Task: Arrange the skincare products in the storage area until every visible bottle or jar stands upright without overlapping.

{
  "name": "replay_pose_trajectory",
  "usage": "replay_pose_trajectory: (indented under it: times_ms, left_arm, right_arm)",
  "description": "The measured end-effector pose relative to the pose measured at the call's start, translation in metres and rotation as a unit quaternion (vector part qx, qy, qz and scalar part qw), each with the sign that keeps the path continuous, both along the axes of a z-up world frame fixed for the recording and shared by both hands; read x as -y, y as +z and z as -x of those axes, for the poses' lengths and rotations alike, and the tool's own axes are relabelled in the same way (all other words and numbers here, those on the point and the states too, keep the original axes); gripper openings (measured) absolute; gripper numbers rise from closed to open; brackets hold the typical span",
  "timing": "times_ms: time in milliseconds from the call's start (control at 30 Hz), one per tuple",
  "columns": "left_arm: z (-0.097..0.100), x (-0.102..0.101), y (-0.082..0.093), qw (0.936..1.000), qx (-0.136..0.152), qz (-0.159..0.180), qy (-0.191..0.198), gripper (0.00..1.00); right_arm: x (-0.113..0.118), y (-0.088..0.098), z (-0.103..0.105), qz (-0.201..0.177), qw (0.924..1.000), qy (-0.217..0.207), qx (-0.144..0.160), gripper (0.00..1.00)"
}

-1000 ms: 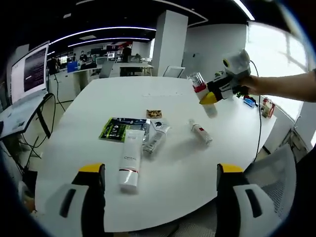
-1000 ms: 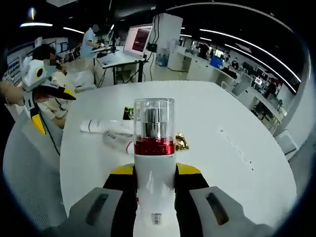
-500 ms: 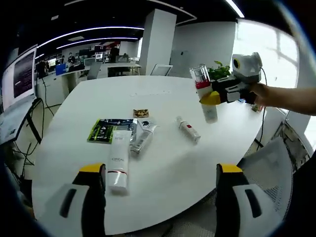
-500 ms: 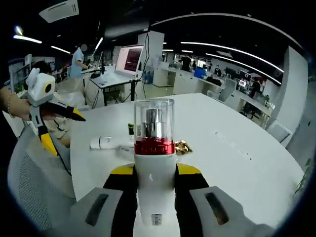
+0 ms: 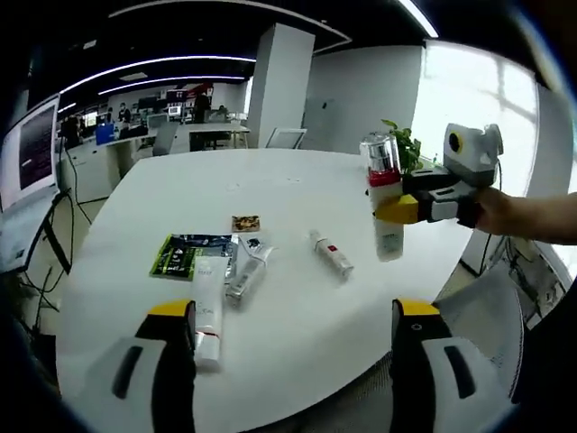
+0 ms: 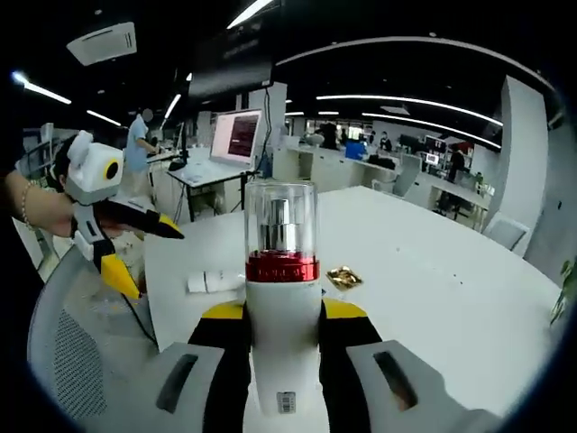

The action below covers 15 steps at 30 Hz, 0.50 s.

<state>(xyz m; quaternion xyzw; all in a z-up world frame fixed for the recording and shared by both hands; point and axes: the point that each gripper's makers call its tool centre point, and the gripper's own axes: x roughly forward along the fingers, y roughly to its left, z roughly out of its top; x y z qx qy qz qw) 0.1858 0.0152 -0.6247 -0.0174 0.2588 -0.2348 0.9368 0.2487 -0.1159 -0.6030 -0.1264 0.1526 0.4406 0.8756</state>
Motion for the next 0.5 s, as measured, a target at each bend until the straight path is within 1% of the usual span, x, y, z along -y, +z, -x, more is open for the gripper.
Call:
replay_pose_trajectory:
  times_ms: [33,100,167,200,333,367,400,467,500]
  left_arm:
    - [-0.003,0.004,0.006,0.9999,0.010,0.004,0.000,0.86]
    - [-0.005,0.009,0.014,0.9998,0.014,0.010,0.002,0.86]
    - [-0.008,0.020,0.028,0.9994,0.024,0.027,0.001,0.85]
    - [-0.010,0.027,0.035,0.9988,0.028,0.041,0.000,0.85]
    - [-0.013,0.052,0.051,0.9967,0.025,0.077,-0.002,0.81]
    - [-0.015,0.056,0.053,0.9960,0.023,0.086,0.000,0.80]
    - [-0.016,0.063,0.058,0.9957,0.028,0.089,-0.003,0.80]
    - [-0.020,0.076,0.068,0.9946,0.059,0.084,-0.017,0.80]
    - [-0.018,0.085,0.071,0.9944,0.062,0.081,-0.029,0.79]
  right_arm:
    - [0.000,0.000,0.001,-0.002,1.0000,-0.001,-0.001,0.27]
    - [0.001,0.003,0.003,-0.012,0.9999,-0.007,-0.004,0.27]
    - [0.002,0.005,0.005,-0.020,0.9997,-0.010,-0.002,0.27]
    - [0.002,0.007,0.008,-0.022,0.9997,-0.011,0.001,0.27]
    - [0.004,0.014,0.013,-0.046,0.9986,-0.023,-0.003,0.27]
    - [0.004,0.016,0.016,-0.053,0.9983,-0.025,-0.003,0.27]
    - [0.004,0.017,0.017,-0.054,0.9982,-0.027,-0.003,0.27]
    - [0.003,0.020,0.020,-0.056,0.9980,-0.029,0.002,0.27]
    - [0.003,0.021,0.022,-0.054,0.9981,-0.031,0.003,0.27]
